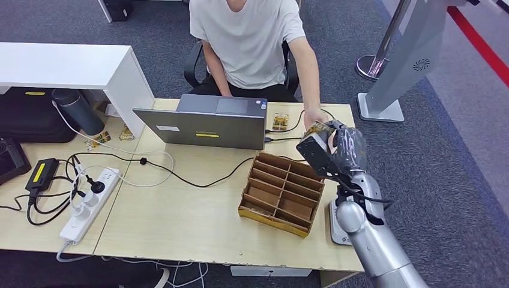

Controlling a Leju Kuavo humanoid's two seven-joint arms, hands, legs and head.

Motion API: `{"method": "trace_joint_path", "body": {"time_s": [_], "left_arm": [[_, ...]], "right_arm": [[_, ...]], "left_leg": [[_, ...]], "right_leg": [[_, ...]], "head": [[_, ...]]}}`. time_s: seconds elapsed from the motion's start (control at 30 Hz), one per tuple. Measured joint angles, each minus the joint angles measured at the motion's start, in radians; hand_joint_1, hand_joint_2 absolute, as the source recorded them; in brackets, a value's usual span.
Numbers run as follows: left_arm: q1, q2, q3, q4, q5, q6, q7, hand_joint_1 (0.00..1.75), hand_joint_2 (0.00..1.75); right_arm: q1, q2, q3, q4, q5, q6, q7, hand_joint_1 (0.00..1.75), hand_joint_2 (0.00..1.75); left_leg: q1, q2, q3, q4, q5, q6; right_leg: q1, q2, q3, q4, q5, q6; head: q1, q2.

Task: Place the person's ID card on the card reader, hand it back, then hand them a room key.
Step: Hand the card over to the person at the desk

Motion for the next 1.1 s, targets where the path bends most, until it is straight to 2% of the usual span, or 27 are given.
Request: {"method": "trace_joint_path", "body": {"time_s": [0.2, 0.33, 0.57, 0.8, 0.97, 1.1], "left_arm": [[-0.006, -0.001, 0.000, 0.000, -0.005, -0.005, 0.009, 0.00, 1.75], [-0.009, -0.001, 0.000, 0.000, -0.005, -0.013, 0.006, 0.00, 1.75], [-0.011, 0.000, 0.000, 0.002, 0.009, -0.036, -0.013, 0.00, 1.75], [-0.013, 0.000, 0.000, 0.002, 0.004, -0.032, -0.006, 0.00, 1.75], [-0.014, -0.001, 0.000, 0.002, 0.004, -0.027, 0.001, 0.00, 1.75], [-0.013, -0.003, 0.000, 0.002, 0.013, -0.017, 0.005, 0.00, 1.75]], "right_arm": [[-0.092, 0.002, 0.003, 0.058, 0.114, -0.011, 0.041, 1.75, 1.75], [-0.121, 0.003, 0.004, 0.083, 0.147, -0.012, 0.048, 0.00, 1.75], [-0.126, 0.008, 0.014, 0.118, 0.205, -0.023, 0.047, 0.00, 1.75], [-0.126, -0.007, 0.014, 0.138, 0.292, -0.033, 0.082, 0.00, 1.75], [-0.121, -0.066, -0.006, 0.140, 0.457, -0.040, 0.155, 0.00, 1.75], [-0.094, -0.169, -0.050, 0.141, 0.671, -0.032, 0.241, 0.00, 1.75]], "left_leg": [[0.000, -0.001, 0.000, 0.000, 0.000, 0.000], [0.000, -0.002, -0.001, 0.000, 0.000, 0.000], [0.000, -0.002, -0.001, 0.000, 0.000, 0.000], [0.000, -0.002, -0.001, 0.000, 0.000, 0.000], [-0.001, -0.003, -0.001, 0.001, 0.000, 0.000], [-0.001, -0.006, -0.002, 0.002, 0.000, 0.000]], "right_leg": [[0.000, 0.000, 0.000, 0.000, 0.000, 0.000], [0.000, -0.001, 0.000, 0.000, 0.000, 0.000], [0.000, -0.001, 0.000, 0.000, 0.000, 0.000], [0.000, -0.001, 0.000, 0.000, 0.000, 0.000], [0.000, -0.002, 0.000, -0.001, 0.000, 0.000], [-0.001, -0.005, 0.000, -0.001, 0.000, 0.000]], "head": [[0.000, 0.000], [0.000, 0.000], [0.000, 0.000], [0.000, 0.000], [0.000, 0.000], [0.000, 0.000]]}}
